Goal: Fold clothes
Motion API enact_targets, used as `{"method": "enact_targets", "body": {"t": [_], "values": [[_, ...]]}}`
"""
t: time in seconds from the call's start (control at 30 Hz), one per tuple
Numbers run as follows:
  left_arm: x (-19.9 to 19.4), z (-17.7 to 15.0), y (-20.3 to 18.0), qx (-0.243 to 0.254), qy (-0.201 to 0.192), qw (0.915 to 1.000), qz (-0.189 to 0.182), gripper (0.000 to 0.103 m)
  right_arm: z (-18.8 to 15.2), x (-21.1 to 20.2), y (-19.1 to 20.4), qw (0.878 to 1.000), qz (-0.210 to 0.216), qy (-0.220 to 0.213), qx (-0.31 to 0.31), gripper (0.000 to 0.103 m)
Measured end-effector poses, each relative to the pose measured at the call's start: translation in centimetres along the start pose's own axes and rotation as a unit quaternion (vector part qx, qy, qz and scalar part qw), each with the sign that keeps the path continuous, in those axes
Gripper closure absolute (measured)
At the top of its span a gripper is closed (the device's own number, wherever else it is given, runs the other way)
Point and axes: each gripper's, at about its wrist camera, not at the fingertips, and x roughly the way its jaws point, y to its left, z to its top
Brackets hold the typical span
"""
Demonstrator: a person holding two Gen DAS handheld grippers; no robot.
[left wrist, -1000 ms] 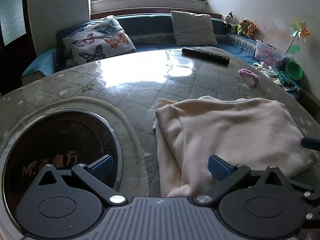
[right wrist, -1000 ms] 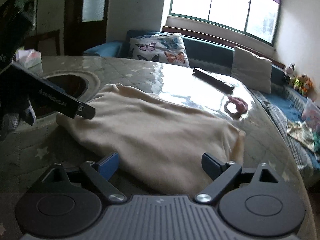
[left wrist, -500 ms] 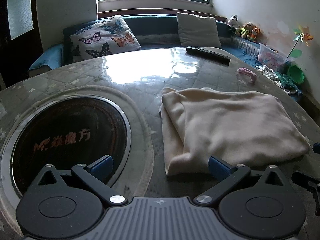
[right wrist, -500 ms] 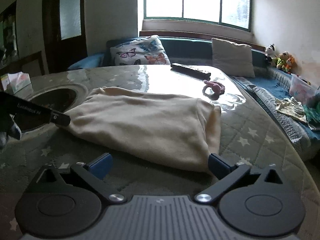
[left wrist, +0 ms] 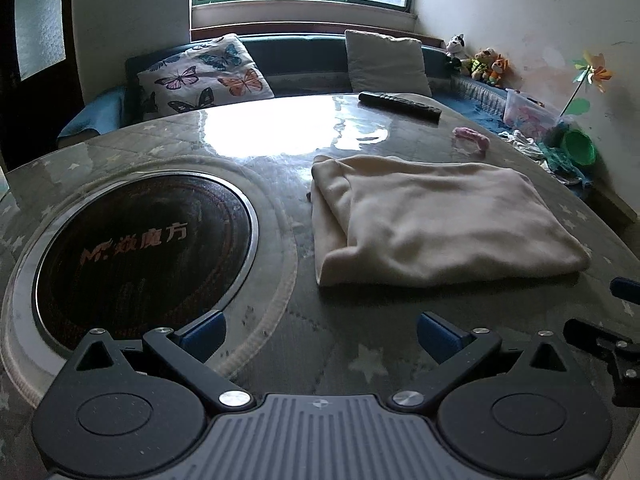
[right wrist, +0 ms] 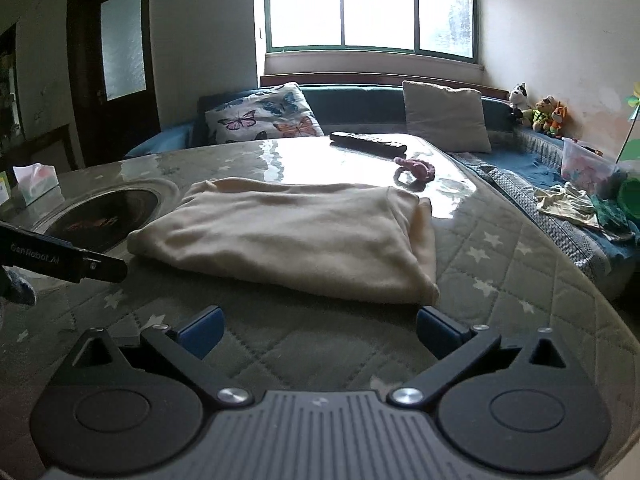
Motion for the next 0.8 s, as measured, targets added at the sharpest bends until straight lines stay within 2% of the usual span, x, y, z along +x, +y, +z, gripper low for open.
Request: {"method": "enact_targets", "body": {"t": [0.2, 0.8], "values": [[-1.1, -0.9, -0.3, 0.004, -0.014, 0.9999, -0.008, 0.000, -0.6, -1.2, 1.0, 1.000, -0.002, -0.008, 0.000, 0.000], [-2.4, -3.1, -0.4, 0.009, -0.020, 0.9997, -0.006, 0.000, -1.6, -2.5, 2.9, 1.000, -0.014, -0.016, 0.004, 0.000]]}}
